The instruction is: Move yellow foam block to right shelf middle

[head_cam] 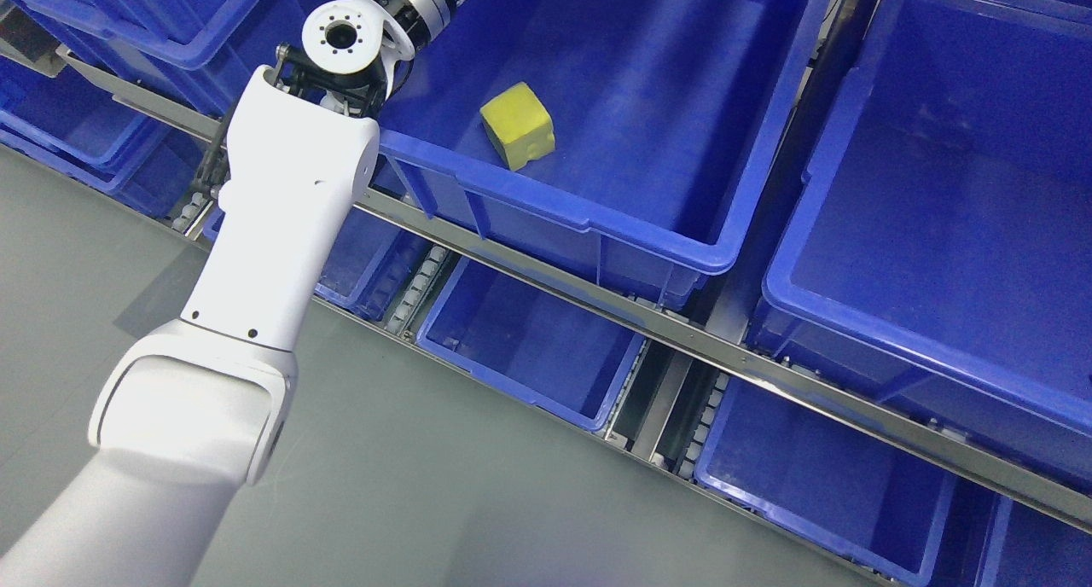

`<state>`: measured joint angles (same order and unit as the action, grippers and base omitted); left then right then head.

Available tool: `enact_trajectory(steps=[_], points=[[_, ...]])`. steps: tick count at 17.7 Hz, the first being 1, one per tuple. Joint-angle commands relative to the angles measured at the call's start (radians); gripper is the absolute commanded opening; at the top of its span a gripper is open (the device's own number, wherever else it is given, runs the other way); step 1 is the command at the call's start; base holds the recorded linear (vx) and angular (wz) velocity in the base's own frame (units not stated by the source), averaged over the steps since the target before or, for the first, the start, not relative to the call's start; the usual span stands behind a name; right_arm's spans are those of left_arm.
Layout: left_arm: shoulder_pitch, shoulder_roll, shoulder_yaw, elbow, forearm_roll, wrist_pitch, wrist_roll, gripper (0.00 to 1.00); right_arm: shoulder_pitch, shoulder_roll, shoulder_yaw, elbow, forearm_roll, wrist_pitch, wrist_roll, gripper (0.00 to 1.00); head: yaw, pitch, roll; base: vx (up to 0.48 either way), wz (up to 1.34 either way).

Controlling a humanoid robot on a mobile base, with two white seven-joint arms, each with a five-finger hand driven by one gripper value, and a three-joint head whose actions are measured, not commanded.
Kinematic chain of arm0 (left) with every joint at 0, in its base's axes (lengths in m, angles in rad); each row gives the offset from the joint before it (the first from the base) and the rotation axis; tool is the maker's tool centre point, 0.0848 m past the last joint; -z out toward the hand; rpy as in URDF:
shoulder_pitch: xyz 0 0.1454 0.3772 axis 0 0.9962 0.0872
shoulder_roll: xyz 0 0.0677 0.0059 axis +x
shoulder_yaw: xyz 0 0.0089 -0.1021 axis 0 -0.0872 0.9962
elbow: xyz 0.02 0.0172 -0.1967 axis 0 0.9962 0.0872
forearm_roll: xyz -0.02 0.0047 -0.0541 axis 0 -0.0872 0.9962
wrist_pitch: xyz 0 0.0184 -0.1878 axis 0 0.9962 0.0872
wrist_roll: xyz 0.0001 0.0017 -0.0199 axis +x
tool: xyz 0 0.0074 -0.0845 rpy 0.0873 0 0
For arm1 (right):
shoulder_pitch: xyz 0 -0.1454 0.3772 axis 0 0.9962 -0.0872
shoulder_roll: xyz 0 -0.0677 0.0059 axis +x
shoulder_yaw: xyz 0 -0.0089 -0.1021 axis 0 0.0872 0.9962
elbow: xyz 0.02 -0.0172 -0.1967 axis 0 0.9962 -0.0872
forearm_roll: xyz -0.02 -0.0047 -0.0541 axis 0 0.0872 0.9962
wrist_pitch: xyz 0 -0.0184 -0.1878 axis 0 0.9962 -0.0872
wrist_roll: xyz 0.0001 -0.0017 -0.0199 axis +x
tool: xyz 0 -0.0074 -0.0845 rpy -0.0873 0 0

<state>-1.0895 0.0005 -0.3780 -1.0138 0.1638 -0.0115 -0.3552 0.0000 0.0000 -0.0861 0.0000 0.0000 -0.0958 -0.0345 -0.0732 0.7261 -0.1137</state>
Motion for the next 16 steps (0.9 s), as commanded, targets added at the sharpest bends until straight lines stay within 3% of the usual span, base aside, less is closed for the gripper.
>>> enact_trajectory(steps=[1,7,11,16], points=[[0.031,0.017,0.043,-0.112,0.057,0.004,0.03,1.0,0.002,-0.017,0.0,-0.017,0.003,0.001,0.001,1.0,0.0,0.0,0.0,0.0,0.0],[0.181,0.017,0.153,-0.365,0.115,0.116,0.283,1.0,0.002,-0.017,0.0,-0.017,0.003,0.001,0.001,1.0,0.0,0.0,0.0,0.0,0.0],[0.337,0.017,0.153,-0.558,0.115,0.176,0.3,1.0,0.002,-0.017,0.0,-0.017,0.003,0.001,0.001,1.0,0.0,0.0,0.0,0.0,0.0],[0.441,0.017,0.185,-0.673,0.115,0.185,0.291,1.0,0.002,-0.017,0.0,-0.017,0.003,0.001,0.001,1.0,0.0,0.0,0.0,0.0,0.0]])
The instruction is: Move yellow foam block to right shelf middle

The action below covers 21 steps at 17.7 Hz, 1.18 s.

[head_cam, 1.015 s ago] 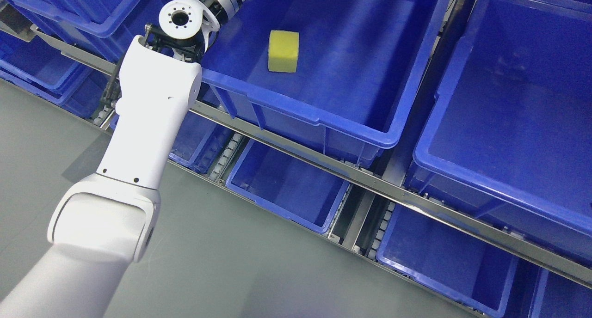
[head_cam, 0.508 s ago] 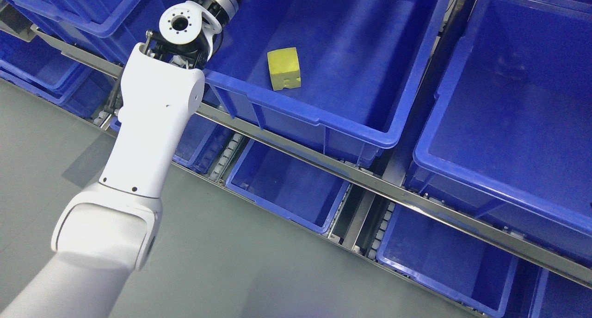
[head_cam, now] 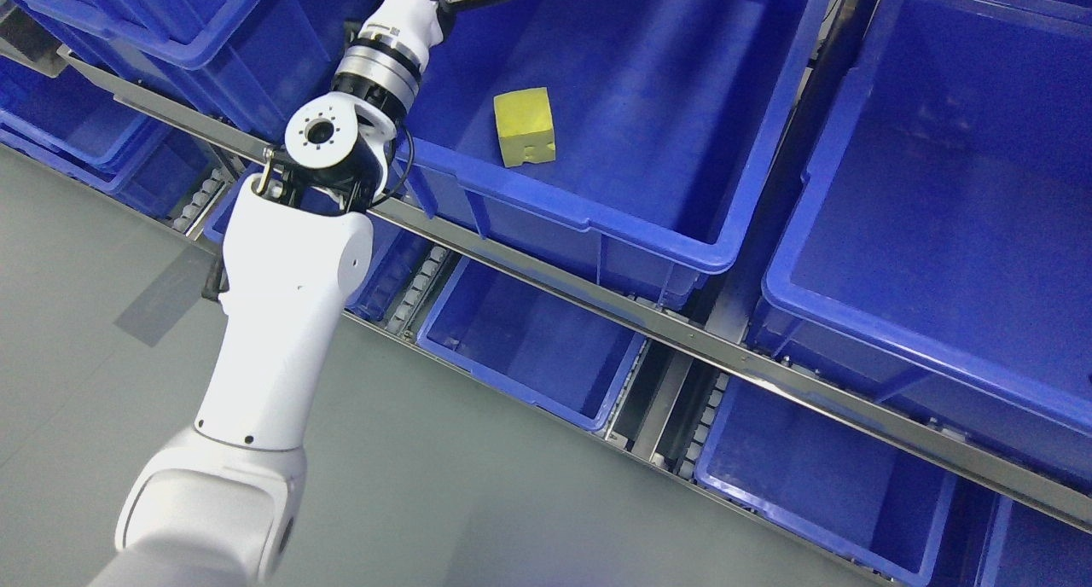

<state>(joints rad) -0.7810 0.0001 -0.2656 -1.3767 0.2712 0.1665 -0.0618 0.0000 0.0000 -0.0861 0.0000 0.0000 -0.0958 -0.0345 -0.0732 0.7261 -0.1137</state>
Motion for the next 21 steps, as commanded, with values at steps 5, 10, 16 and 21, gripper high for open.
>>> enact_trajectory(steps=[5,10,16,21], points=[[0.124,0.017,0.13,-0.343,0.008,0.011,-0.019,1.0,0.002,-0.017,0.0,-0.017,0.003,0.001,0.001,1.0,0.0,0.0,0.0,0.0,0.0],[0.143,0.017,0.154,-0.343,0.006,0.013,-0.055,1.0,0.002,-0.017,0.0,-0.017,0.003,0.001,0.001,1.0,0.0,0.0,0.0,0.0,0.0],[0.17,0.017,0.161,-0.341,0.006,0.027,-0.055,1.0,0.002,-0.017,0.0,-0.017,0.003,0.001,0.001,1.0,0.0,0.0,0.0,0.0,0.0],[0.17,0.017,0.161,-0.341,0.006,0.033,-0.055,1.0,0.002,-0.017,0.0,-0.017,0.003,0.001,0.001,1.0,0.0,0.0,0.0,0.0,0.0]])
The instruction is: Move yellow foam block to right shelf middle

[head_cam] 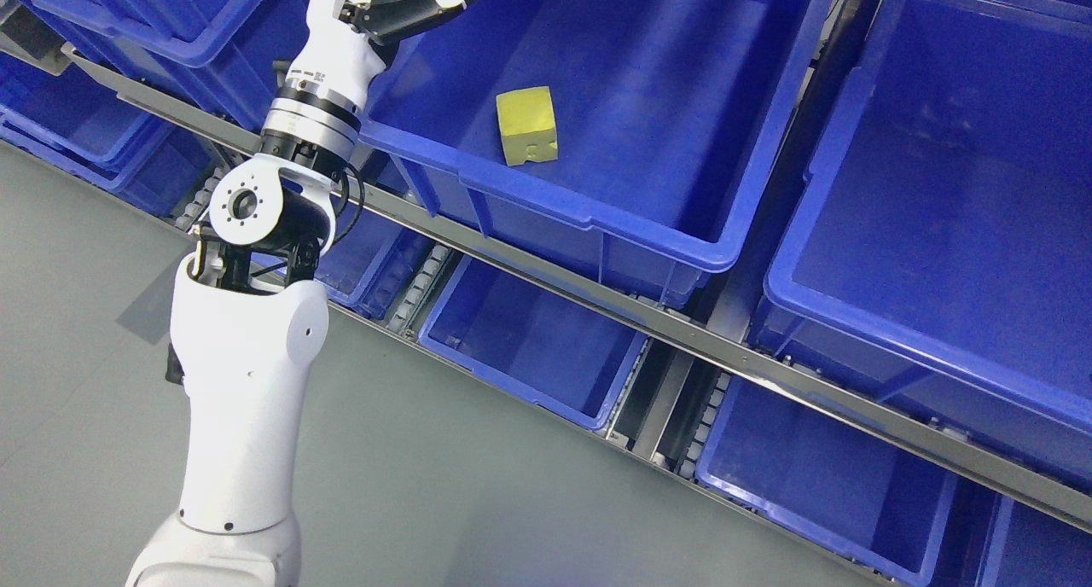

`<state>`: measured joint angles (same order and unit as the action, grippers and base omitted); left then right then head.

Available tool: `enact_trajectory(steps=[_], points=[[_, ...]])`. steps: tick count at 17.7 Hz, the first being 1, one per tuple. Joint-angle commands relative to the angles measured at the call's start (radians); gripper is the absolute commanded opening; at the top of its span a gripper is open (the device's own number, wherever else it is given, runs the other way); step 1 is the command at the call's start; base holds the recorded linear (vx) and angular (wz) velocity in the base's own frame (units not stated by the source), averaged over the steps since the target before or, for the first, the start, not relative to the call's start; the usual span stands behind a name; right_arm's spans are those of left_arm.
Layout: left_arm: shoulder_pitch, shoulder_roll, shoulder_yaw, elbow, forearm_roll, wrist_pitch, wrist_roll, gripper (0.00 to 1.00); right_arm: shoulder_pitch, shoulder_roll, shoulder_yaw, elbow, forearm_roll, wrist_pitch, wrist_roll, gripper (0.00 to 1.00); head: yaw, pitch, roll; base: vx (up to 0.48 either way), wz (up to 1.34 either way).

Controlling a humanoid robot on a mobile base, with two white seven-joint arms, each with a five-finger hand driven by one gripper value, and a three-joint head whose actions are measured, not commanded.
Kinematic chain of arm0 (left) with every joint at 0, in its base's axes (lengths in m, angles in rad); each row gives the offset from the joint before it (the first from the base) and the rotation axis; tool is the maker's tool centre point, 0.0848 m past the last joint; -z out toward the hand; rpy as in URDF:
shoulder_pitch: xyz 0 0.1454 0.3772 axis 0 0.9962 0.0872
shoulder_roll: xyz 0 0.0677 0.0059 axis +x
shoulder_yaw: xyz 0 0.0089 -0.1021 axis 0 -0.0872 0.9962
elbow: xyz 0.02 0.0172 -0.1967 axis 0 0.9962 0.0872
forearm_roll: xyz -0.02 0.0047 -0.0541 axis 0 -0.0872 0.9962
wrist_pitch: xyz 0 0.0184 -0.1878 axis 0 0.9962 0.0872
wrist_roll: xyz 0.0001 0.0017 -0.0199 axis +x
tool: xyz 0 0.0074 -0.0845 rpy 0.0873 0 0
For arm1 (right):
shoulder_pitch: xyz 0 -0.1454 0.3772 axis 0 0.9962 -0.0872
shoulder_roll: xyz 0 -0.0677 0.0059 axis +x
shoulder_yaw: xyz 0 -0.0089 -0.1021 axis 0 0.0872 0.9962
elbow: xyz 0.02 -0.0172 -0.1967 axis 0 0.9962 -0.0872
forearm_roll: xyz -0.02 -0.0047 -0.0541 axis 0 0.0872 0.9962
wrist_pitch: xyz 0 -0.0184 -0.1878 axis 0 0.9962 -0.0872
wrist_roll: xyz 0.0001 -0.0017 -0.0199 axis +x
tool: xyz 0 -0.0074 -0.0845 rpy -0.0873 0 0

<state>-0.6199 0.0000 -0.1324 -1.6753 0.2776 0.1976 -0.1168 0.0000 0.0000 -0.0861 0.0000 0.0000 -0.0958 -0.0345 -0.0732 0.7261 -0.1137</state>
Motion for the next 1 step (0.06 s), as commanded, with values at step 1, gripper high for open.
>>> enact_trajectory(steps=[1], points=[[0.009,0.017,0.028,-0.041,0.0,0.002,0.0,1.0,0.002,-0.017,0.0,-0.017,0.003,0.001,0.001,1.0,0.0,0.0,0.0,0.0,0.0]])
